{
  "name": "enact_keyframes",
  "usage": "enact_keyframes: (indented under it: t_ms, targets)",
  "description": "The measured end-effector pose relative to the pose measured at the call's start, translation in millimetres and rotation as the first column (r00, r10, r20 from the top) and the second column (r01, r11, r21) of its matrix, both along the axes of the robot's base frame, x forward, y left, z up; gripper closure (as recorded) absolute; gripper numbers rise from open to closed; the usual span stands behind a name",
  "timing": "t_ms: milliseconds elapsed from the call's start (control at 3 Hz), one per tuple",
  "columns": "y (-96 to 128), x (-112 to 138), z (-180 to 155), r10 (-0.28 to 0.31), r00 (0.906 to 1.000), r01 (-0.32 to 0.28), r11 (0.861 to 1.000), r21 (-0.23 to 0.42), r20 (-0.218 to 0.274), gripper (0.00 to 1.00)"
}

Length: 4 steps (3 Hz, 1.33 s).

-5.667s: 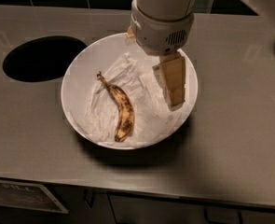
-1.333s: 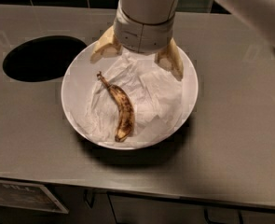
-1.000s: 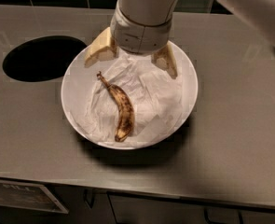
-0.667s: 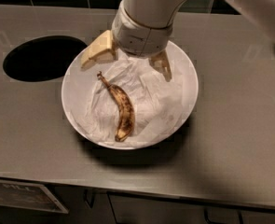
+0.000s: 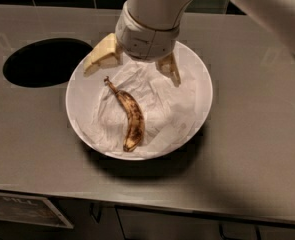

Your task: Pick banana from white bowl

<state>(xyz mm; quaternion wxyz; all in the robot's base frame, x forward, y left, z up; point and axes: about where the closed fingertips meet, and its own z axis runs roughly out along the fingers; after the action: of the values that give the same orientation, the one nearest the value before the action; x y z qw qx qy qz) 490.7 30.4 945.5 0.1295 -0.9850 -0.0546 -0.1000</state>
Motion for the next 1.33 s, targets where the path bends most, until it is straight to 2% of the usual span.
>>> enact_keyframes:
  t_ms: [333,667,1000,1333]
  targets:
    - [-0.2,5.8,-8.3,-0.006,0.9997,0.006,1.000,-0.014,-0.022,0.00]
    - [-4.9,7.1,-16.3,-0.038,0.9985,0.037,0.998,-0.042,-0.039,0.16]
    - [-7.0,0.5,-21.6,-0.061,0.9972,0.059,0.997,-0.049,-0.043,0.15]
    - [-4.3,-3.5,-30.0,-0.056,0.9967,0.052,0.997,-0.062,-0.059,0.15]
